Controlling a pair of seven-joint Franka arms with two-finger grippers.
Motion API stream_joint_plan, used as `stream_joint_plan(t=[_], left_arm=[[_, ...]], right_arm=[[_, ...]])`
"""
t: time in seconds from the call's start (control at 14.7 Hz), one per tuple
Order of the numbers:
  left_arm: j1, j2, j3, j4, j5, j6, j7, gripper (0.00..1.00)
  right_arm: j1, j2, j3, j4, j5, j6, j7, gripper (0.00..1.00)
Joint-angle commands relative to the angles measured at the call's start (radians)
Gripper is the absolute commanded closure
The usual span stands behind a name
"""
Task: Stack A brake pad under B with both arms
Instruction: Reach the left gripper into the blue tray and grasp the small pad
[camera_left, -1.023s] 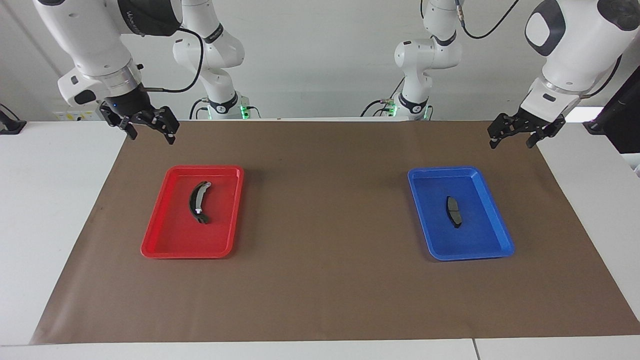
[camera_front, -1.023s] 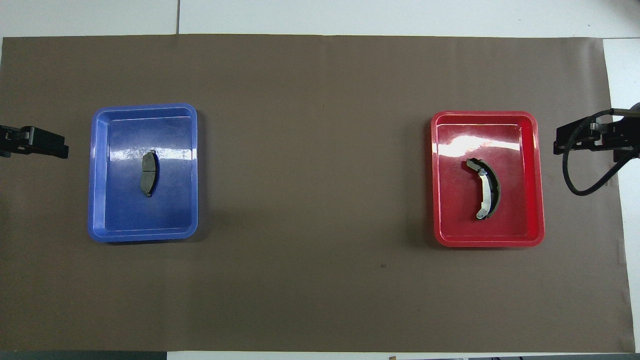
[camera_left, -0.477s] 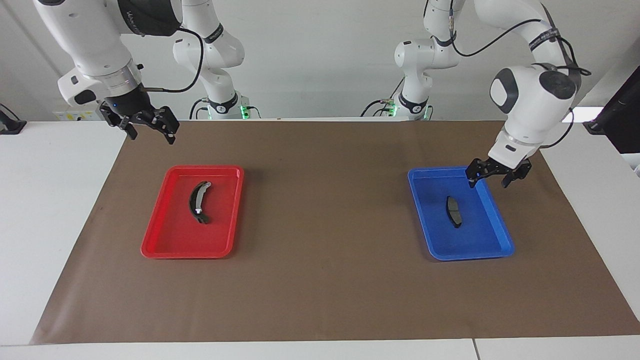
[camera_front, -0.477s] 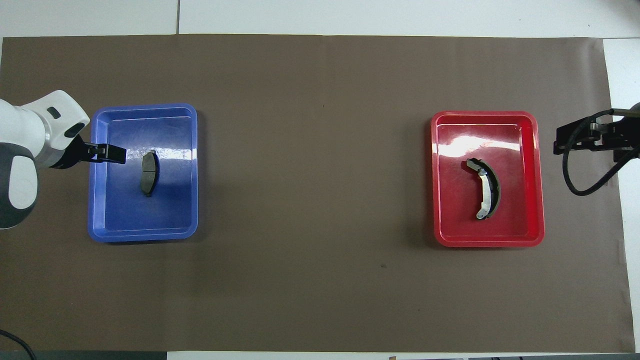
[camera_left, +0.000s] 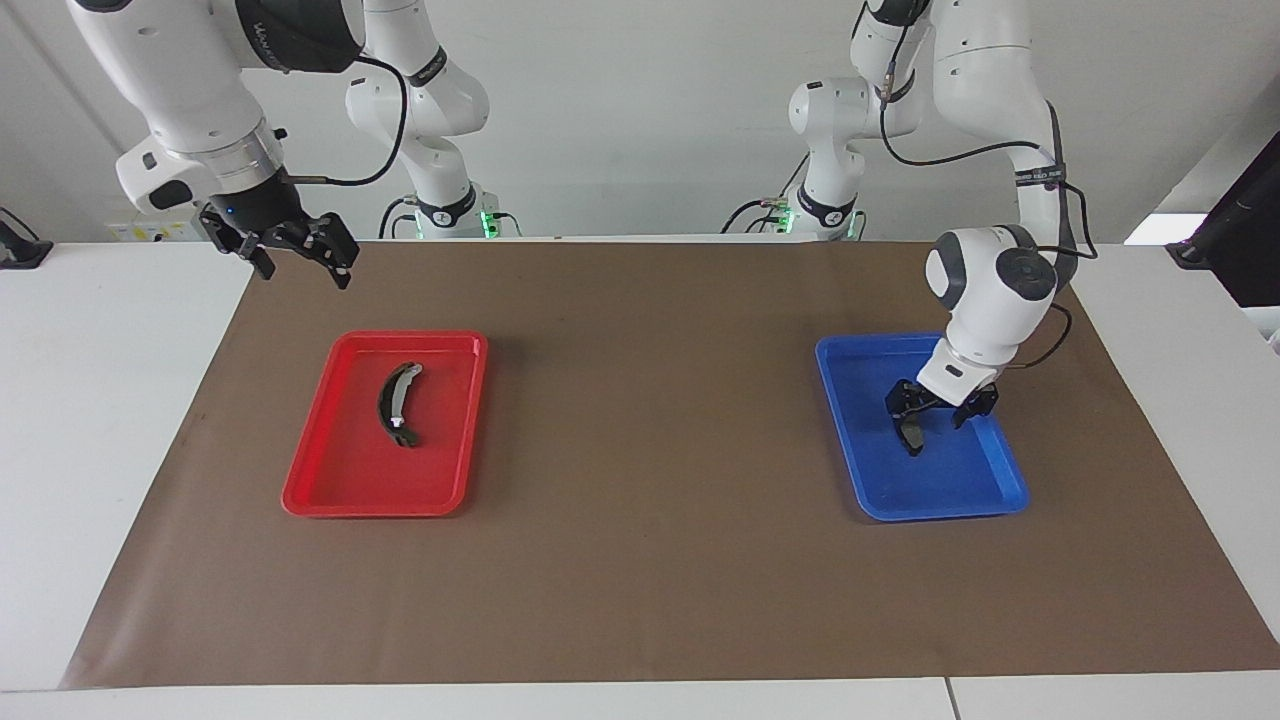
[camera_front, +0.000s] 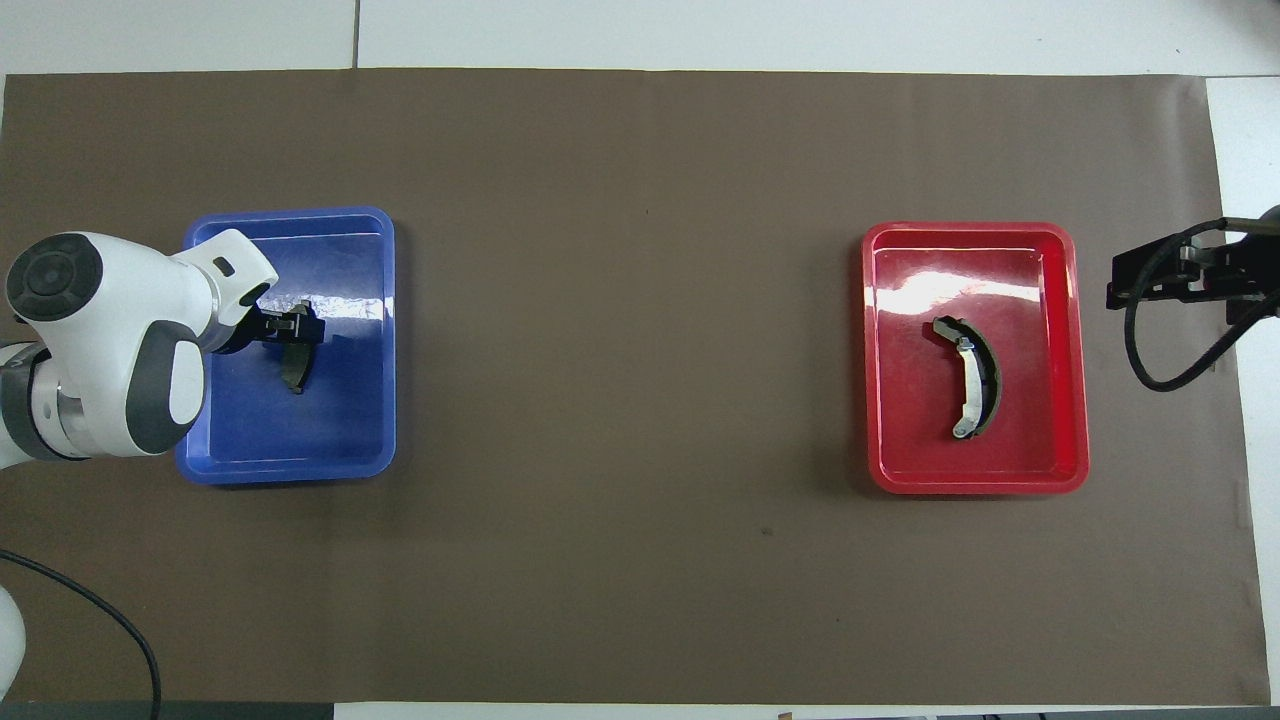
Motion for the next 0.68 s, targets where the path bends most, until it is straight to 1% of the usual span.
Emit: stream_joint_plan(t=[0.0, 0.07, 0.27, 0.34, 0.48, 0.55, 0.61], left_arm=[[-0.035, -0.014, 0.007, -0.019, -0.014, 0.023, -0.046, 0.01], [-0.046, -0.014, 0.008, -0.018, -0.014, 0.022, -0.063, 0.03], [-0.037, -0.021, 0.008, -0.038, -0.014, 0.016, -0.062, 0.29], [-0.032, -0.024, 0.008, -0.045, -0.014, 0.013, -0.062, 0.41], [-0.029, -0.029, 0.008, -0.055, -0.014, 0.010, -0.066, 0.71], [-0.027, -0.040, 0.010, -0.052, -0.014, -0.003, -0.065, 0.88], [-0.015, -0.063, 0.010, -0.040, -0.014, -0.047, -0.056, 0.93]], right_arm=[[-0.011, -0.011, 0.003, -0.014, 0.011, -0.005, -0.021, 0.01], [-0.011, -0.013, 0.003, -0.014, 0.011, -0.005, -0.019, 0.01], [-0.011, -0.013, 0.003, -0.014, 0.012, -0.005, -0.019, 0.01], [-0.011, -0.011, 0.003, -0.014, 0.011, -0.005, -0.019, 0.01], [-0.011, -0.011, 0.003, -0.014, 0.012, -0.005, -0.019, 0.01], [-0.011, -0.013, 0.003, -0.014, 0.012, -0.005, -0.019, 0.01], [-0.011, -0.013, 0.003, -0.014, 0.011, -0.005, -0.019, 0.01]])
